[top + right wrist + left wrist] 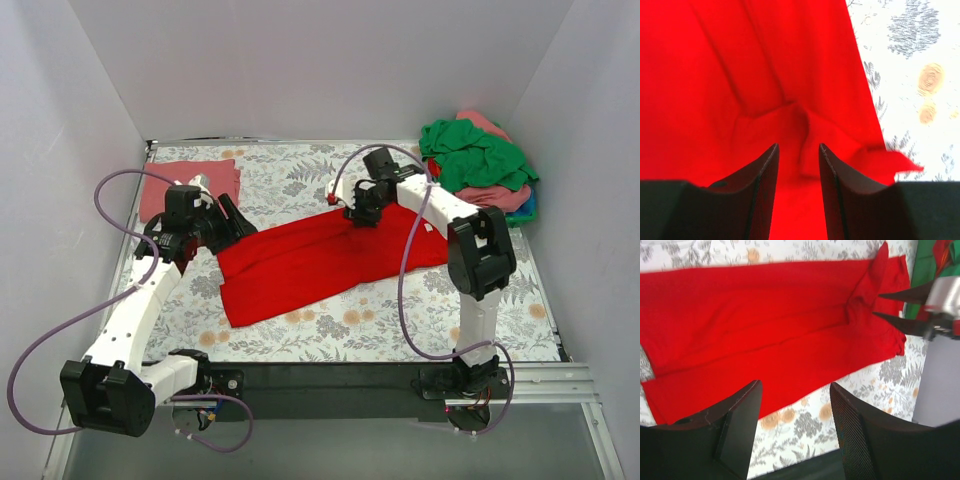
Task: Fold and stack the t-shirts
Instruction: Fold the tshirt
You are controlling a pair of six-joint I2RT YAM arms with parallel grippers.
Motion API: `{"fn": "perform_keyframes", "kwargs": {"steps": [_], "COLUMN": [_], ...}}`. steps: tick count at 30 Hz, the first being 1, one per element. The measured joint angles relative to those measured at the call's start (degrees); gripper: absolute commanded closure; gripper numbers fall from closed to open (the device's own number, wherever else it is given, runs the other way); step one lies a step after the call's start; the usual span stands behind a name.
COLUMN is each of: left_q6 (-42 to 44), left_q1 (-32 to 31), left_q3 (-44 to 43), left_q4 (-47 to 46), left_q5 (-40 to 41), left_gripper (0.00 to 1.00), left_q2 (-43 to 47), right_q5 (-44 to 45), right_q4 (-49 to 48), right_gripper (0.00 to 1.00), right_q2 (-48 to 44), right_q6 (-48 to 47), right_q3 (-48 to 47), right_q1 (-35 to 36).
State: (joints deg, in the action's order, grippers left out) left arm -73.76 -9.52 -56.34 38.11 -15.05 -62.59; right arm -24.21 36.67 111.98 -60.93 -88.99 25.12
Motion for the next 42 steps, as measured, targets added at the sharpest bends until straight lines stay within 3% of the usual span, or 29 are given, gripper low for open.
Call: {"fn": "perform_keyframes", "kwargs": {"steps": [17, 21, 28, 42], "left_q6": [1.42, 1.53, 1.60, 1.97], "left_q1": [0.00, 0.00, 0.00, 0.00], "left_q3": [4.55, 4.59, 5.11, 5.11], "left_q4": [-3.87, -3.91, -3.91, -3.85], "left_q5": [0.94, 0.94, 0.94, 1.09], "left_gripper": [0.44, 0.44, 0.44, 0.44], "left_q2": [1.84, 1.95, 1.95, 2.60], "right_q5": [18.64, 20.20, 21.44, 22.23], "right_q4": [-0.61, -0.72, -0.81, -0.50], "right_gripper": [0.57, 0.69, 0.99, 0.99], "right_q2": [9.14, 9.53, 9.42, 5.90], "right_q6": [5.29, 5.40, 5.46, 10.64], "right_q3": [-3.58, -3.58, -3.56, -4.39], "right_q1": [3.19, 3.43, 4.66, 8.11]}}
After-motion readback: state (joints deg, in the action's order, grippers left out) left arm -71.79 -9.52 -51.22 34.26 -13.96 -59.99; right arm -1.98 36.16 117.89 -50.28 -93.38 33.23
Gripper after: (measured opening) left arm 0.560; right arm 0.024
